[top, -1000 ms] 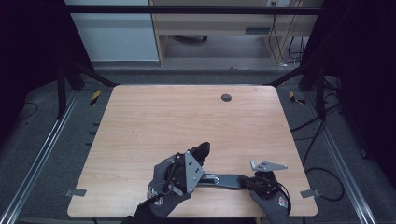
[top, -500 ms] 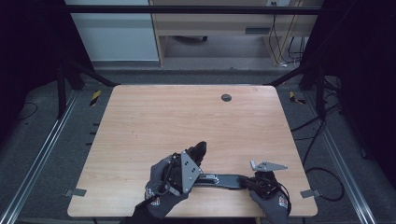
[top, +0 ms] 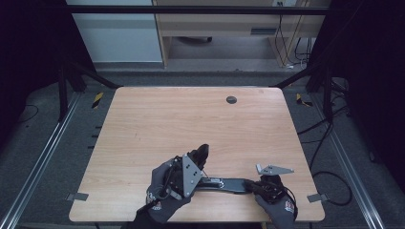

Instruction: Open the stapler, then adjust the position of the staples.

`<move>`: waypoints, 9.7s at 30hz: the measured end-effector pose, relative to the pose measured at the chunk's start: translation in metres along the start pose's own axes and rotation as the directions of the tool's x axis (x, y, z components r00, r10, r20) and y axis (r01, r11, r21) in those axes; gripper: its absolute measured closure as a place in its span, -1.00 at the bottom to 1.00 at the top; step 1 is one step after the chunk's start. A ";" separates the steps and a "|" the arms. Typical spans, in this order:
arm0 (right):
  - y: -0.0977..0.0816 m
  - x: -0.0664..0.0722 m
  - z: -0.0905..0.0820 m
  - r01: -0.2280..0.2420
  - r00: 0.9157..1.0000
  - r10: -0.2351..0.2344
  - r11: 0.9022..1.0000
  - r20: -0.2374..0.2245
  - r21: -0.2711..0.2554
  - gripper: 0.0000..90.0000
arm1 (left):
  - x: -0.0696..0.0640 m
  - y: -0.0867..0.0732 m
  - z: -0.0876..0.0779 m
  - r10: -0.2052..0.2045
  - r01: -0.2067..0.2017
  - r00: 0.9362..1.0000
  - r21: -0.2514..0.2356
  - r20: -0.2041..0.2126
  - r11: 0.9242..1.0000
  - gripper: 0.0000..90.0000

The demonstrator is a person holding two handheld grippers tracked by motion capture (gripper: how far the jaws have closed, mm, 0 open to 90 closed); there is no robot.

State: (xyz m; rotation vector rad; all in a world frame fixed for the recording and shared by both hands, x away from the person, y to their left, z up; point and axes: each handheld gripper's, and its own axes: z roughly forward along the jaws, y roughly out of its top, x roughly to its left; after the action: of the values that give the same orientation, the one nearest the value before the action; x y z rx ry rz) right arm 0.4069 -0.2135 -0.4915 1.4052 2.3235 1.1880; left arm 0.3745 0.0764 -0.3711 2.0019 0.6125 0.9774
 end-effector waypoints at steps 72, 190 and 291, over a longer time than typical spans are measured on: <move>0.000 0.001 0.000 0.005 1.000 -0.005 1.000 0.004 0.001 1.00 | 0.041 -0.032 -0.024 -0.152 0.152 0.988 -0.042 -0.004 0.987 0.23; 0.003 0.003 0.000 0.035 0.999 -0.035 0.999 -0.003 0.001 1.00 | 0.083 -0.090 -0.060 -0.257 0.257 0.965 -0.002 -0.052 0.966 -0.22; 0.057 -0.042 0.017 -0.079 0.948 0.014 0.978 0.319 0.192 0.62 | 0.114 -0.185 -0.037 -0.349 0.375 0.925 0.217 -0.151 0.901 -0.12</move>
State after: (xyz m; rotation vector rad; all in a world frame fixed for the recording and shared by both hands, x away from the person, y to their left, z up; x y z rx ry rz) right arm 0.4760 -0.2246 -0.4720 1.5903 2.2398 0.6852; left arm 0.3974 0.2753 -0.4624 1.9499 1.1686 0.8143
